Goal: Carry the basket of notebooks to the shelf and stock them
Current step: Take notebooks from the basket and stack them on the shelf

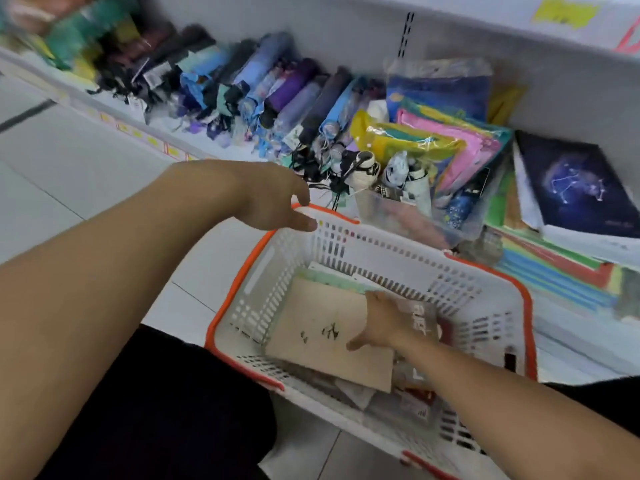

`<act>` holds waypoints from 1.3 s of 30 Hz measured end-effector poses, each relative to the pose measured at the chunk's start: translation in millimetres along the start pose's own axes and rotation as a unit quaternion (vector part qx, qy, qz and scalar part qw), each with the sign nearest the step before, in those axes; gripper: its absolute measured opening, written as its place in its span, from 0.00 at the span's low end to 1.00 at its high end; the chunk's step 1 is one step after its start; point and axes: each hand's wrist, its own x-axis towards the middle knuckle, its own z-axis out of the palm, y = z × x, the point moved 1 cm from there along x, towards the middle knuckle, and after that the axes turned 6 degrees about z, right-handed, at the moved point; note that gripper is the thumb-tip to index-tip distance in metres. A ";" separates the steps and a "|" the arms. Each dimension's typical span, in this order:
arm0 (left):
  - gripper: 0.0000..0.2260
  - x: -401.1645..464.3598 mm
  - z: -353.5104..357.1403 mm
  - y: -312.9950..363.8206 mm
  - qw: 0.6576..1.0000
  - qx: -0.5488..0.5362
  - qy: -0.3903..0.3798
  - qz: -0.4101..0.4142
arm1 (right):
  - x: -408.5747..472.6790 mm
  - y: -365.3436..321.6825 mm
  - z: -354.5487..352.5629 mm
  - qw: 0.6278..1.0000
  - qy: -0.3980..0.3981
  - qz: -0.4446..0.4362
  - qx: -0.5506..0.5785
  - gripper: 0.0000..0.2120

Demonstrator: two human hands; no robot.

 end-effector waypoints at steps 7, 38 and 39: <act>0.27 9.1 15.4 3.9 0.994 0.052 -0.096 0.012 | 19.8 10.2 24.2 0.997 0.064 0.048 0.008 0.55; 0.06 -9.9 -13.0 -0.2 0.949 -0.172 0.214 -0.155 | 14.9 43.4 10.9 0.997 0.002 -0.029 -0.069 0.66; 0.07 -9.9 -11.8 -0.5 0.951 -0.170 0.209 -0.153 | 17.4 45.5 12.7 0.998 0.017 -0.017 -0.064 0.68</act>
